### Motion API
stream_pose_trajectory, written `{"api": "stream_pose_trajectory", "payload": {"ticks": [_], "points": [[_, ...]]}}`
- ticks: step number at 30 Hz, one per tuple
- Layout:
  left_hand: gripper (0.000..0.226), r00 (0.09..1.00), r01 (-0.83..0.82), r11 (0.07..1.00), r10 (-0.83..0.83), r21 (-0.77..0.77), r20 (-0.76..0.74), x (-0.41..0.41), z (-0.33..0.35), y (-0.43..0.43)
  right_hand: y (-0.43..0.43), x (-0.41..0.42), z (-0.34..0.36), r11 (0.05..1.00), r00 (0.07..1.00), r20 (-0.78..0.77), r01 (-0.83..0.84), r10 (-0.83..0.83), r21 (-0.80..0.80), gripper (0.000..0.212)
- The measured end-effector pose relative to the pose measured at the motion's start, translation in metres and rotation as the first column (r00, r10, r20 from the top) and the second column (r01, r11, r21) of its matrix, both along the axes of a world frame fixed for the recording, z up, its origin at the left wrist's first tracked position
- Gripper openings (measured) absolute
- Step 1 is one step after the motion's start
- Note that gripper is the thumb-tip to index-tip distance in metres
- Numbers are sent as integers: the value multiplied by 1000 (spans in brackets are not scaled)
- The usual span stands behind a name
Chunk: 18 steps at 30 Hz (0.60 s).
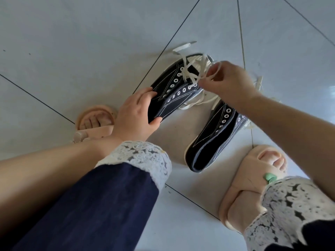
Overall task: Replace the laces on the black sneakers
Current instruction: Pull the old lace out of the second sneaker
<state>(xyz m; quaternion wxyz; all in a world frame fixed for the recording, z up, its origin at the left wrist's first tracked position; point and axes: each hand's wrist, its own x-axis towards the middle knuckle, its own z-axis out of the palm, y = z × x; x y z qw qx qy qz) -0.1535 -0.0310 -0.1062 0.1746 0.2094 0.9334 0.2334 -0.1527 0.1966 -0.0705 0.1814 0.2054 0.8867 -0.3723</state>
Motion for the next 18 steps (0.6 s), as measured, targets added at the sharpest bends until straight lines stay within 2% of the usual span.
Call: {"api": "stream_pose_trajectory", "payload": {"ticks": [3, 8, 12, 13, 14, 15, 16, 17, 18], "points": [[57, 1000, -4, 1000, 4, -1, 5, 0, 0, 0, -15, -1, -9, 999, 999, -26, -19, 20, 42, 26], [57, 1000, -12, 1000, 12, 1, 6, 0, 0, 0, -23, -8, -15, 986, 998, -68, 3, 9, 168, 13], [57, 1000, -4, 1000, 4, -1, 10, 0, 0, -1, -18, -3, -11, 992, 996, -72, -42, 51, 121, 11], [57, 1000, -3, 1000, 3, 0, 11, 0, 0, -1, -14, -3, -9, 998, 998, -62, 1, 3, 62, 11], [57, 1000, -3, 1000, 3, 2, 11, 0, 1, -1, -10, -3, -4, 991, 993, -37, 111, -114, -75, 7], [56, 1000, -4, 1000, 4, 5, 9, -1, 1, -1, -6, -6, 3, 931, 965, 12, 255, -261, -261, 5], [56, 1000, -5, 1000, 5, 7, 7, 0, 1, -1, -1, -9, 10, 823, 918, 68, 382, -391, -420, 10], [56, 1000, -5, 1000, 5, 7, 6, 0, 1, -1, 4, -11, 17, 720, 877, 115, 452, -466, -527, 15], [56, 1000, -6, 1000, 6, 6, 6, 0, 1, -1, 9, -15, 23, 681, 862, 121, 467, -492, -564, 20]]}}
